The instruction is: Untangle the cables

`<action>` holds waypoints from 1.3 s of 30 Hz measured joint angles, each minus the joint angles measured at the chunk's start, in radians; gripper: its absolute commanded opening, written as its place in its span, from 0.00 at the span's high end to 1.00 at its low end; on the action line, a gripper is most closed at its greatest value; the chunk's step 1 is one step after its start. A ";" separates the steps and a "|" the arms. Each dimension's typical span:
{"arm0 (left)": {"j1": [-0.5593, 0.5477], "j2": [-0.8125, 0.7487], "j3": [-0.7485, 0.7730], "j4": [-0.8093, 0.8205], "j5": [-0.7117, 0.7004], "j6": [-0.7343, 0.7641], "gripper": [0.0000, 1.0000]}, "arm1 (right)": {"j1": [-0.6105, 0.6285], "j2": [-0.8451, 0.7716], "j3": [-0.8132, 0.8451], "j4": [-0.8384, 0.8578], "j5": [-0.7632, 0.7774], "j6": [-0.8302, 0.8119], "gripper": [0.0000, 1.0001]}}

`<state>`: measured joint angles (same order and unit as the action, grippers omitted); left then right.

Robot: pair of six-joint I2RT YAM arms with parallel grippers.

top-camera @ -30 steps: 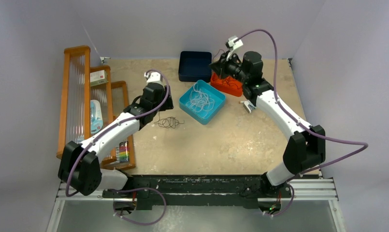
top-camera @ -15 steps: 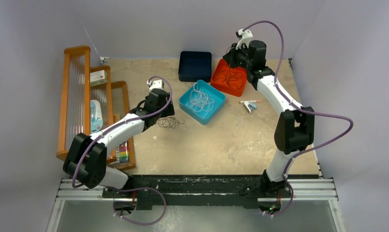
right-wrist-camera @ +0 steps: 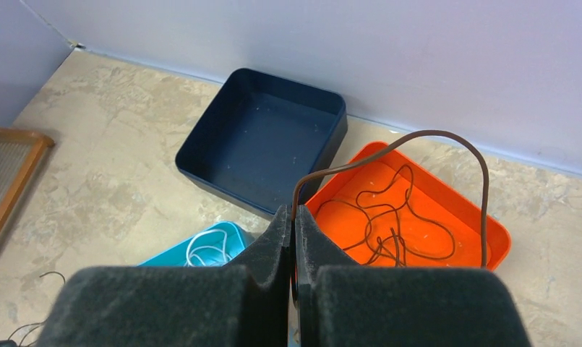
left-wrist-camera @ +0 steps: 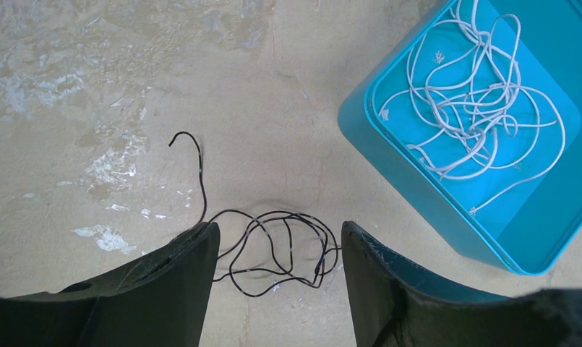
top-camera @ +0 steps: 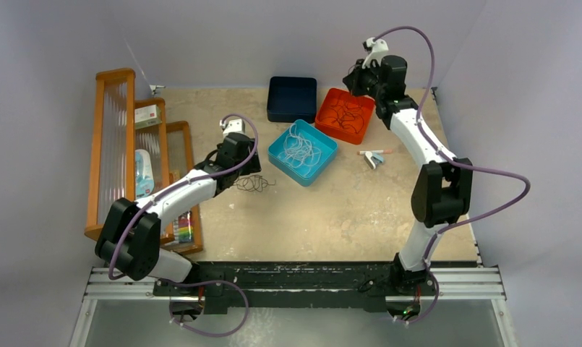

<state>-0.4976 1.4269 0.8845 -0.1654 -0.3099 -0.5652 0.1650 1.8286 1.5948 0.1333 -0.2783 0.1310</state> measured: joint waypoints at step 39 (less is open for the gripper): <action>0.000 -0.052 0.005 -0.038 -0.069 0.000 0.38 | -0.028 0.492 0.431 -0.087 -0.091 -0.024 0.64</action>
<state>-0.4976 1.3750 0.8894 -0.2031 -0.3790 -0.5655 0.1371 2.3211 2.0258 0.0463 -0.3695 0.1070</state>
